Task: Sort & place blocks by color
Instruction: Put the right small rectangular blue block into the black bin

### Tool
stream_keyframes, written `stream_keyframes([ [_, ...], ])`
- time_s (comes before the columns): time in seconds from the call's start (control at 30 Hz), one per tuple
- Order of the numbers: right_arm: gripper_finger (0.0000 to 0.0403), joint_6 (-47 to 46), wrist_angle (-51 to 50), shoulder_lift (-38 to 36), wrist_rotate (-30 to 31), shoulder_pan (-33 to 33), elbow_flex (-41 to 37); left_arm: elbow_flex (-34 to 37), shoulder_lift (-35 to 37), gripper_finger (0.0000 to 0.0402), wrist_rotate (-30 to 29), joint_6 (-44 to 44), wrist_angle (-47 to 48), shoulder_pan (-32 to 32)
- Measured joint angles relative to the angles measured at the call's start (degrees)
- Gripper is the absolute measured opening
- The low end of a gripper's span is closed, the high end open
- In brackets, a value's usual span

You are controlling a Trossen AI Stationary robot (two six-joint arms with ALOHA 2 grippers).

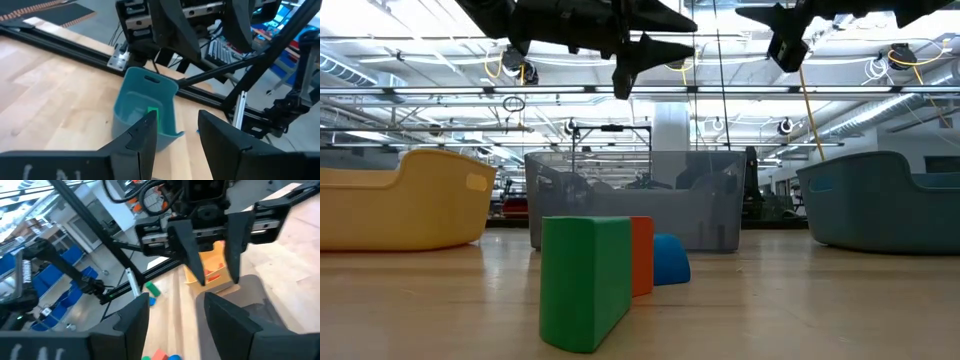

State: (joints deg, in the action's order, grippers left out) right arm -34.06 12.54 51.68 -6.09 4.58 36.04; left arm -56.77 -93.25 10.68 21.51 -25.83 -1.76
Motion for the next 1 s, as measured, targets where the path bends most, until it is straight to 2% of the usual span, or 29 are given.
stream_keyframes([
  [0.13,0.0202,0.3,0.1,0.0,0.0,2.8,2.1,0.0,0.0,0.0143,0.4,0.7,-1.3,0.4],
  [0.3,0.021,2.5,0.3,0.2,0.7,6.8,5.0,0.0,1.3,0.0143,3.9,1.3,-2.0,0.4],
  [0.5,0.021,3.2,-6.8,2.0,7.0,9.4,5.3,0.1,5.5,0.0143,10.3,0.1,-0.2,1.5],
  [0.63,0.021,-2.0,-12.4,3.7,9.1,10.7,5.3,0.0,9.0,0.0143,12.6,0.4,4.2,3.1],
  [0.8,0.021,-10.7,-13.7,5.8,9.0,13.5,5.3,0.0,11.8,0.0143,12.3,3.2,13.5,5.1],
  [1.0,0.021,-24.9,-13.7,7.9,8.9,17.9,5.3,0.0,11.7,0.0143,11.3,4.7,15.2,6.0],
])
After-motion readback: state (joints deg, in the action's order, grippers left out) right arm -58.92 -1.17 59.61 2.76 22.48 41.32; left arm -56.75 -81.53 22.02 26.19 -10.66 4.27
